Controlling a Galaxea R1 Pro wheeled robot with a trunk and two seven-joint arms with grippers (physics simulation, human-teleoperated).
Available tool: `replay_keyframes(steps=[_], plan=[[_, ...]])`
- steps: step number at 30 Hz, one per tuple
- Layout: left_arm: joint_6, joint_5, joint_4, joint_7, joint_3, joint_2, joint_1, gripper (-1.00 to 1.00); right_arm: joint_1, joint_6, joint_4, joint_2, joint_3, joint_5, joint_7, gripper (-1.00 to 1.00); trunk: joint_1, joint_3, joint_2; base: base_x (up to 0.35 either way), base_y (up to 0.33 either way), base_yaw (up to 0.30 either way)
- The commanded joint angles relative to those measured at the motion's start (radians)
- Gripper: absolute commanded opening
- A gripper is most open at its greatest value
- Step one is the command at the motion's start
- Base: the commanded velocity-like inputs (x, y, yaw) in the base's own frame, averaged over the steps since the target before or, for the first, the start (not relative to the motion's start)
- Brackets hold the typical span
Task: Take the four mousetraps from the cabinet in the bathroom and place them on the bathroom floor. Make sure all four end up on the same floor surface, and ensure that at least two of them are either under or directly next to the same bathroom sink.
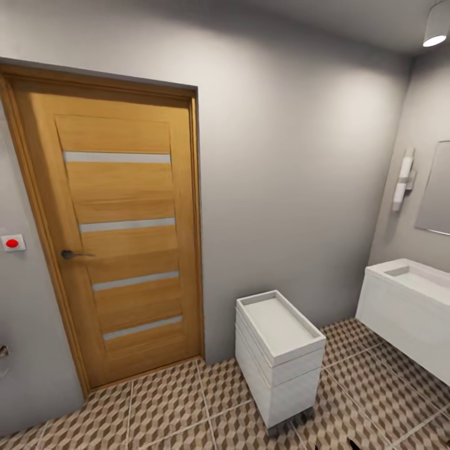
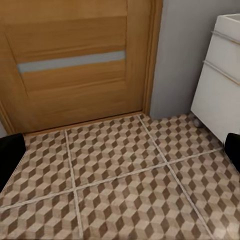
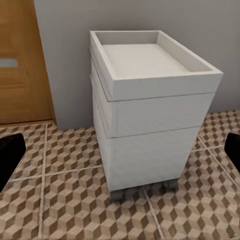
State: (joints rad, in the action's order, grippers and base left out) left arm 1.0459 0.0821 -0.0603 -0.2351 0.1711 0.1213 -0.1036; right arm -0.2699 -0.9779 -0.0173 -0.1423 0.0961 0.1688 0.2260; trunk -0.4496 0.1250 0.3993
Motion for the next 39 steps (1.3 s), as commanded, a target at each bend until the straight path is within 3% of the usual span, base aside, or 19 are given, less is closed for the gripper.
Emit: replay_keyframes(steps=[1,39], plan=[[0.001,0.009,0.001,-0.010,0.002,0.000,-0.001,1.00,0.000,-0.002,0.000,0.000,0.008,0.011,0.004,1.00,0.000,0.000,0.001,0.000,0.000,0.290],[0.001,0.008,0.001,-0.010,0.002,0.000,-0.001,1.00,0.000,-0.005,0.000,0.000,0.008,0.011,0.004,1.00,0.000,0.000,0.001,0.000,0.000,0.290]])
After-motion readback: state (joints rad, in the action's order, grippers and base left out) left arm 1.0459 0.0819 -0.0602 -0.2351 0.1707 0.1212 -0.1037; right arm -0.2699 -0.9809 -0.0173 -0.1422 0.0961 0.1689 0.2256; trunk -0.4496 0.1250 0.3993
